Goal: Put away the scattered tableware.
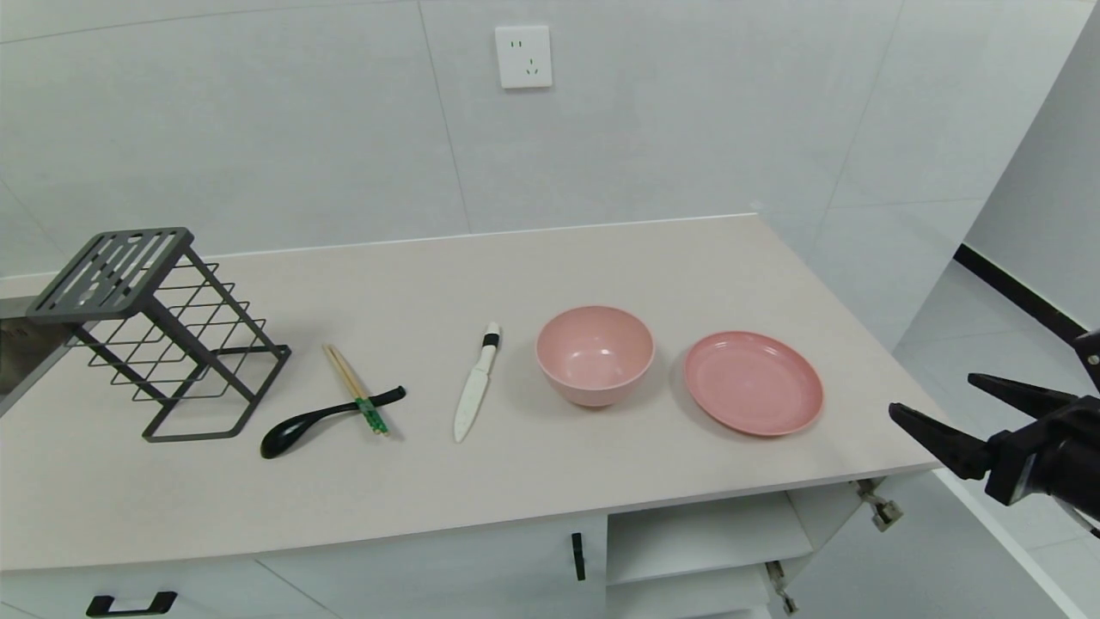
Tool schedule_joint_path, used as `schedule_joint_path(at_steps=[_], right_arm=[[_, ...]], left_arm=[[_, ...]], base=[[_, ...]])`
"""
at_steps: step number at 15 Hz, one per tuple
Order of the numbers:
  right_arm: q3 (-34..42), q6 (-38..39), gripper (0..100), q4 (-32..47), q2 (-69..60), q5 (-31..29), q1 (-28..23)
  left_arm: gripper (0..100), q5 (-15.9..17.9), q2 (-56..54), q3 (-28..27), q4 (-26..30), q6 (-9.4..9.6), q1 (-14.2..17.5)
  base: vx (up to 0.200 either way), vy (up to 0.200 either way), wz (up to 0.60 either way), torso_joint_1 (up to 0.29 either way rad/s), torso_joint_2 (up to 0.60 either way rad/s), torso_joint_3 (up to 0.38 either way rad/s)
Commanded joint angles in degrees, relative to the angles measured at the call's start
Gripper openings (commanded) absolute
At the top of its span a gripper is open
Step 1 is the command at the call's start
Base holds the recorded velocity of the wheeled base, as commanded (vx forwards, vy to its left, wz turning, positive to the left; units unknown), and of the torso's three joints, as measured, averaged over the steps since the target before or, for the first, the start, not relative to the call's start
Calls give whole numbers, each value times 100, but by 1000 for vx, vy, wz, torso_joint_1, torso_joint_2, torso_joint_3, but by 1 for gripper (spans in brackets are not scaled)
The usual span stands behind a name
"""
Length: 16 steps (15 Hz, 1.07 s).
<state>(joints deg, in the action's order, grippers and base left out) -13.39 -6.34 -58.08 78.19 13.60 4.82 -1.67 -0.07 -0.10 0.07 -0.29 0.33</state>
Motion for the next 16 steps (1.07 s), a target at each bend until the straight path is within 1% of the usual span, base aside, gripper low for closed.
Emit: schedule_joint_path(at_steps=[1, 4, 6, 9, 10, 13, 16], right_arm=[[-270, 1, 100, -2, 451, 2, 116], [-824, 1, 100, -2, 961, 2, 116], [-1008, 1, 100, -2, 1128, 2, 125], [-1052, 1, 100, -11, 1366, 2, 134], [-1061, 1, 100, -11, 1401, 19, 151], [-1070, 1, 100, -11, 1568, 46, 309], [-1105, 1, 100, -55, 1638, 46, 309]], left_arm=[[100, 9, 7, 1, 1, 47, 2], [100, 9, 7, 1, -7, -147, 2], [100, 0, 7, 1, -7, -173, 2], [100, 0, 7, 1, -16, -155, 2], [100, 0, 7, 1, -16, -147, 2], [100, 0, 7, 1, -16, -147, 2], [100, 0, 7, 1, -7, -147, 2]], base=[[0, 0, 0, 0, 0, 0], [0, 0, 0, 0, 0, 0], [0, 0, 0, 0, 0, 0], [0, 0, 0, 0, 0, 0], [200, 0, 0, 2, 2, 2], [0, 0, 0, 0, 0, 0], [0, 0, 0, 0, 0, 0]])
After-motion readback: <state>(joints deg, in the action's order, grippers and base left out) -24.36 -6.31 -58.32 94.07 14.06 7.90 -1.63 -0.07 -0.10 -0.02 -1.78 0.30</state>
